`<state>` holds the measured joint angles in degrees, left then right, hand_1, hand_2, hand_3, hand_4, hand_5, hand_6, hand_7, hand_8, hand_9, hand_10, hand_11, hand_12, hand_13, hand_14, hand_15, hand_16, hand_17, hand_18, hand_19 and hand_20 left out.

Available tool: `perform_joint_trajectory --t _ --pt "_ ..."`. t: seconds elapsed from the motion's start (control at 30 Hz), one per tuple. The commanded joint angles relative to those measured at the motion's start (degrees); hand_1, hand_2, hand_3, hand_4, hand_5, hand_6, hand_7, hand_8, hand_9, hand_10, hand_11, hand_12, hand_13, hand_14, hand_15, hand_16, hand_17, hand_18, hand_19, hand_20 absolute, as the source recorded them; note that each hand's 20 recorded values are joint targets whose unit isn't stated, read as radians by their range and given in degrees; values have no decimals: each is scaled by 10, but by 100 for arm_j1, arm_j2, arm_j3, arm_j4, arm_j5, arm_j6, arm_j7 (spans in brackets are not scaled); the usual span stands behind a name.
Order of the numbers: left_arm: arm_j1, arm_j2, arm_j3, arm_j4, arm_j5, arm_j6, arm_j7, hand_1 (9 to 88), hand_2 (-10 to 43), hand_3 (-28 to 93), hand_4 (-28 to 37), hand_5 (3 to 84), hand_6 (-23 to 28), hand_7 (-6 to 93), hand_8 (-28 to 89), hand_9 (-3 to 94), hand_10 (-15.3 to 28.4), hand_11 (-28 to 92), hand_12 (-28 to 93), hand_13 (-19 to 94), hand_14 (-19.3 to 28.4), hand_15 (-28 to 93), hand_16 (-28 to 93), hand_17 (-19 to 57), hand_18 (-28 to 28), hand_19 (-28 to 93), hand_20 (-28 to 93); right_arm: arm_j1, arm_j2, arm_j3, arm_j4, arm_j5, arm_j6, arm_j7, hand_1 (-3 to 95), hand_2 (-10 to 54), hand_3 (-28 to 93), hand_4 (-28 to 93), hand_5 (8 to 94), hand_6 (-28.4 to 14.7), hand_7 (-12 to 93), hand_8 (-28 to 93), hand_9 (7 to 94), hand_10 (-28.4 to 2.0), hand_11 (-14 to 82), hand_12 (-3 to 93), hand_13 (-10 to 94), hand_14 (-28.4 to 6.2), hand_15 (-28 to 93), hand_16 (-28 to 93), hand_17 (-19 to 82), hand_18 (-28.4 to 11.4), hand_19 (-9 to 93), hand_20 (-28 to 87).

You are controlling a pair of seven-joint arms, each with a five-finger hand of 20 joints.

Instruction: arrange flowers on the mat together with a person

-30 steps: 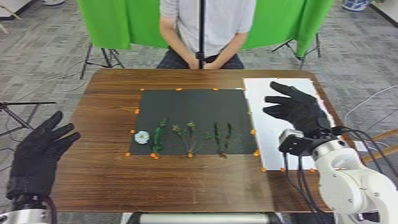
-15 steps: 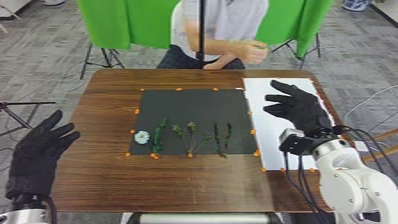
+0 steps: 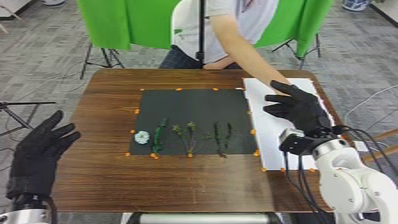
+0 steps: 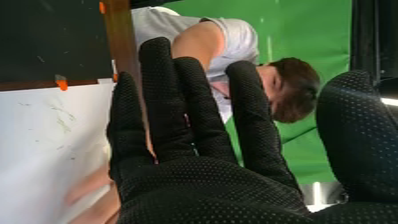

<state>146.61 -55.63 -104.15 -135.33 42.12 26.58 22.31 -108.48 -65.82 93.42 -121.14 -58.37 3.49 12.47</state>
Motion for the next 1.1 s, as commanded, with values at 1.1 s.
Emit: perform_joint_trajectory --t 1.1 --pt "7 -22 82 7 24 45 -71 211 57 799 -283 370 79 142 -103 346 196 283 93 236 264 574 -118 -96 214 508 108 -51 -2 16 6 -20 21 13 212 61 763 -250 470 -8 127 -109 491 -193 165 147 414 -200 535 83 71 -230 534 147"
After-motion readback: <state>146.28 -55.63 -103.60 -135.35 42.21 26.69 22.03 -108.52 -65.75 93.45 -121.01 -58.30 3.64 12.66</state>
